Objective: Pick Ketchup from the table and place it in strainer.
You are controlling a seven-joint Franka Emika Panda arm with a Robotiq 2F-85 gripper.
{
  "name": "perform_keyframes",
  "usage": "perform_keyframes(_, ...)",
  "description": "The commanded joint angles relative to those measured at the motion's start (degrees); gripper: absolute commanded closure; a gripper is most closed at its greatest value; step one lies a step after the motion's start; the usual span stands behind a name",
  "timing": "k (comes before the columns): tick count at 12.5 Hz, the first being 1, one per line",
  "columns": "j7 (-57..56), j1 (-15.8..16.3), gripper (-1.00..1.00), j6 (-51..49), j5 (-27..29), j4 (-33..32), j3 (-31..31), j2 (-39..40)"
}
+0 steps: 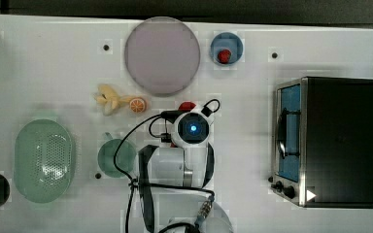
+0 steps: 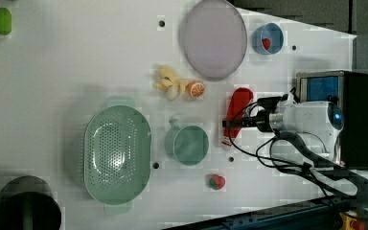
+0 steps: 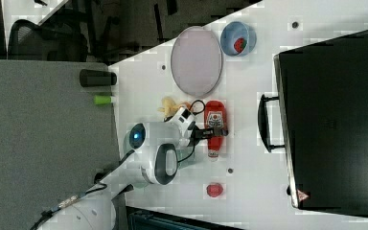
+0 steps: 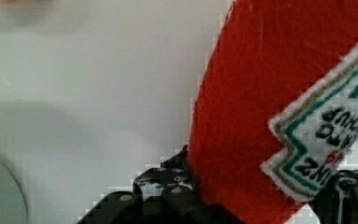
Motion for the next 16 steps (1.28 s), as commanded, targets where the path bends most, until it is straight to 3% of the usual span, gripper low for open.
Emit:
perform_keyframes(1,1.3,0.6,-0.25,0.9,0.0,1.4,0.8,-6.5)
perform_keyframes(9,16.9,2.9,-0.25,-25.4,0.0,8.4,8.9,-25.4)
perform_keyframes(11,23.6,3.8,-0.25,-30.8,0.0,10.7,13.1,-25.7)
perform_keyframes(16,42.4,5.9,-0.25,-30.4,0.1,13.1,24.5,-23.0)
